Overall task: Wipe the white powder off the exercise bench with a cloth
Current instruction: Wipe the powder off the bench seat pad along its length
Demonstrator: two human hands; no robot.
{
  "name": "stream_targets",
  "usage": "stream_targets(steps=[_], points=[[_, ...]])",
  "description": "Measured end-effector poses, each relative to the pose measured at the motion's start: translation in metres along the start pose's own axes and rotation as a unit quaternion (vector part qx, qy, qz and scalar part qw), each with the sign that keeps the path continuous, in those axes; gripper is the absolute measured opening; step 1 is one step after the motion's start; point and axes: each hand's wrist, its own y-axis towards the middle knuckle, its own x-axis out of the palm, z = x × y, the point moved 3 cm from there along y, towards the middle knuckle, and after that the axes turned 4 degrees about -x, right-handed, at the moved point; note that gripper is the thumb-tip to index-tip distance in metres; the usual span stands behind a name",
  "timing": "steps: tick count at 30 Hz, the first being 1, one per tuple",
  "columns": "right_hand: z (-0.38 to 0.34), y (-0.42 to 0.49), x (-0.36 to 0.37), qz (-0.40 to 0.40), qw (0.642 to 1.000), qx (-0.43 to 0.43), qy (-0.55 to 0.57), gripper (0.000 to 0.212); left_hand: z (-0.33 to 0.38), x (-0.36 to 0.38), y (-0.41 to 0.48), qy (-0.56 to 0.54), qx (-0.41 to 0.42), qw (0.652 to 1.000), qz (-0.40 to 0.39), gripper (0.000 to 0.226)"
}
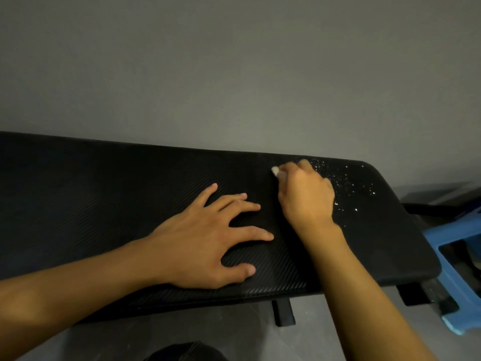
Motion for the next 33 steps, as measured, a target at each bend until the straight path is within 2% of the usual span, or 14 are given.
stream_targets(steps=[3, 5, 8, 13, 16, 20, 24, 26, 28, 31, 33], points=[[-0.009, 0.027, 0.008, -0.008, 0.998, 0.024, 0.054, 0.032, 0.000, 0.001, -0.001, -0.006, 0.000, 1.000, -0.001, 0.062], [-0.024, 0.017, 0.010, 0.000, 0.996, -0.034, 0.082, 0.029, 0.000, 0.000, -0.002, -0.010, -0.002, 1.000, -0.002, 0.061], [-0.025, -0.016, 0.003, 0.004, 0.993, -0.104, 0.058, 0.030, 0.000, 0.000, -0.001, -0.007, -0.002, 1.000, -0.006, 0.061], [-0.009, 0.033, 0.011, -0.015, 1.000, 0.010, 0.006, 0.030, -0.001, -0.001, -0.001, -0.010, 0.003, 1.000, 0.002, 0.061], [-0.027, 0.048, 0.018, -0.012, 0.998, -0.032, 0.044, 0.027, -0.002, -0.002, -0.001, -0.017, 0.000, 1.000, 0.000, 0.060], [-0.025, -0.016, 0.008, 0.003, 0.983, -0.134, 0.127, 0.028, -0.004, -0.002, 0.000, -0.022, 0.006, 1.000, 0.006, 0.059], [0.008, -0.098, -0.009, 0.013, 0.979, -0.157, 0.131, 0.028, -0.004, 0.002, 0.000, -0.015, 0.005, 1.000, 0.005, 0.061], [0.026, -0.102, -0.011, 0.013, 0.988, -0.138, 0.067, 0.030, -0.005, 0.002, 0.000, -0.017, 0.002, 1.000, 0.005, 0.062], [0.046, -0.085, -0.007, 0.027, 0.997, -0.072, 0.031, 0.032, -0.006, 0.002, 0.000, -0.017, 0.003, 1.000, 0.004, 0.062], [0.063, -0.065, -0.004, 0.045, 0.996, 0.038, 0.068, 0.031, -0.005, 0.002, -0.002, -0.024, 0.005, 1.000, 0.009, 0.062], [0.049, -0.070, -0.004, 0.047, 0.994, 0.007, 0.101, 0.029, -0.007, 0.003, -0.002, -0.022, 0.004, 1.000, 0.005, 0.062]])
